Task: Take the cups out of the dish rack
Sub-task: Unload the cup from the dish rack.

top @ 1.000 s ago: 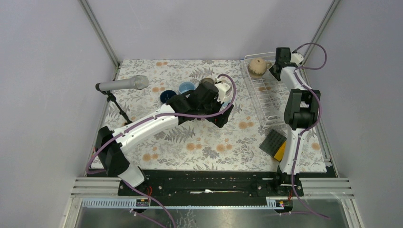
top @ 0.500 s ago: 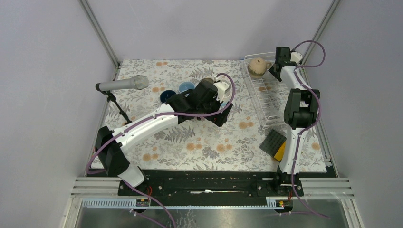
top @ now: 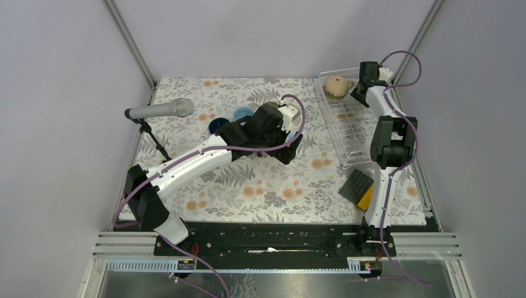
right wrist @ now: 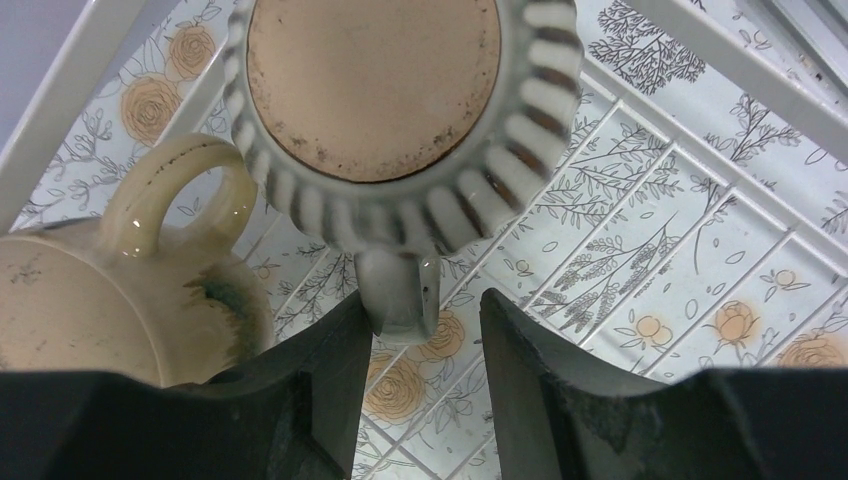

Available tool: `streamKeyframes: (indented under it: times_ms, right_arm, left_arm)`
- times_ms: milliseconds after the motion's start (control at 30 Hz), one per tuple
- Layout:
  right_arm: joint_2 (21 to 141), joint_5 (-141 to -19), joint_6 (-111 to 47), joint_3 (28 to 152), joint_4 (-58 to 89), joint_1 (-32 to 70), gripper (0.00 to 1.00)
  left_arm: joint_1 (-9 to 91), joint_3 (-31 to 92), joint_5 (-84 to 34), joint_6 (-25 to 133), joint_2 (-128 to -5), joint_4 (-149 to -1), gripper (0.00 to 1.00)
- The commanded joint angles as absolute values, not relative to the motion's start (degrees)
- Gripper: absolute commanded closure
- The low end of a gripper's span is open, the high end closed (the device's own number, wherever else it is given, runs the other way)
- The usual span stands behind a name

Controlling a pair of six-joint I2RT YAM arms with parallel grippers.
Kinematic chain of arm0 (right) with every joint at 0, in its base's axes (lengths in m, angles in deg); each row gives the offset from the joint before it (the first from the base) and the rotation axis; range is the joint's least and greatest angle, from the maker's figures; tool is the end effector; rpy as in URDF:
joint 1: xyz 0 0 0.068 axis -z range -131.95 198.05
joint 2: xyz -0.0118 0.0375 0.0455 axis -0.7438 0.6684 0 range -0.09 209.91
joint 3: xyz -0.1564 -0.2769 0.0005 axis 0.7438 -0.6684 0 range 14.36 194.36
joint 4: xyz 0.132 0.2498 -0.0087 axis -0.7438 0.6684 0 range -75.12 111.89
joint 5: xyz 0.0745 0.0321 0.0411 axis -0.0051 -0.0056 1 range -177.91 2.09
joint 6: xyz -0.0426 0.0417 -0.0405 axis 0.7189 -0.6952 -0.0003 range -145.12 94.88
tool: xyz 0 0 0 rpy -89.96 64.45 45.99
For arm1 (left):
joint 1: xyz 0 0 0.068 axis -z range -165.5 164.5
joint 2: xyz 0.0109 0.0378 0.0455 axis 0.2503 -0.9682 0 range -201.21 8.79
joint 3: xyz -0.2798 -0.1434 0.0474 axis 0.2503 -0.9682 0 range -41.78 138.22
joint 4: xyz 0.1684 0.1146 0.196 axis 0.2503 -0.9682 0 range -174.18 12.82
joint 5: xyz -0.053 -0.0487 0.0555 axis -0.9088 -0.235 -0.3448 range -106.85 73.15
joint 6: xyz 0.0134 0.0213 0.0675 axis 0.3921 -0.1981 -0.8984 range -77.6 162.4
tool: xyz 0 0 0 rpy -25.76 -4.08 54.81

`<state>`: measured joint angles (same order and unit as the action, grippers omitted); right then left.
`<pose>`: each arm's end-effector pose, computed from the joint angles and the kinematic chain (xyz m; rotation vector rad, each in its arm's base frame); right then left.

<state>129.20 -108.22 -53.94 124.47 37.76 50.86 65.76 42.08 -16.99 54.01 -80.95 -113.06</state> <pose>0.5837 -0.0494 0.2356 0.7850 2.1144 -0.1675 0.2442 -0.3047 0.3672 0.8038 2.2256 -0.5550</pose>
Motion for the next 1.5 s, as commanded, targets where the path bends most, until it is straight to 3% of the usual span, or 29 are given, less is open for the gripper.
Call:
streamKeyframes:
  times_ms: [0,467,833,1233,1467]
  right_arm:
    - [129.79,-108.20,-48.23,128.30,38.66,51.13,0.49]
    - [134.19,-105.87,-46.48,131.65,39.65,51.13,0.53]
    - [134.61,-107.88,-45.15,132.42,39.58,51.13,0.62]
    - [132.92,-109.62,-42.57,132.28,39.54,51.13,0.99]
    - [129.64,-109.93,-42.80,129.93,38.09,51.04,1.00]
  left_arm:
    - [65.22,42.26,-17.86,54.26,-79.53,-110.20,0.01]
    - [64.69,42.34,-18.34,54.35,-80.00,-110.20,0.01]
    - [64.56,42.43,-18.69,54.44,-80.33,-110.17,0.01]
    - [64.41,42.29,-19.40,54.52,-80.45,-109.88,0.01]
    - [64.29,42.11,-19.44,54.57,-80.53,-109.67,0.01]
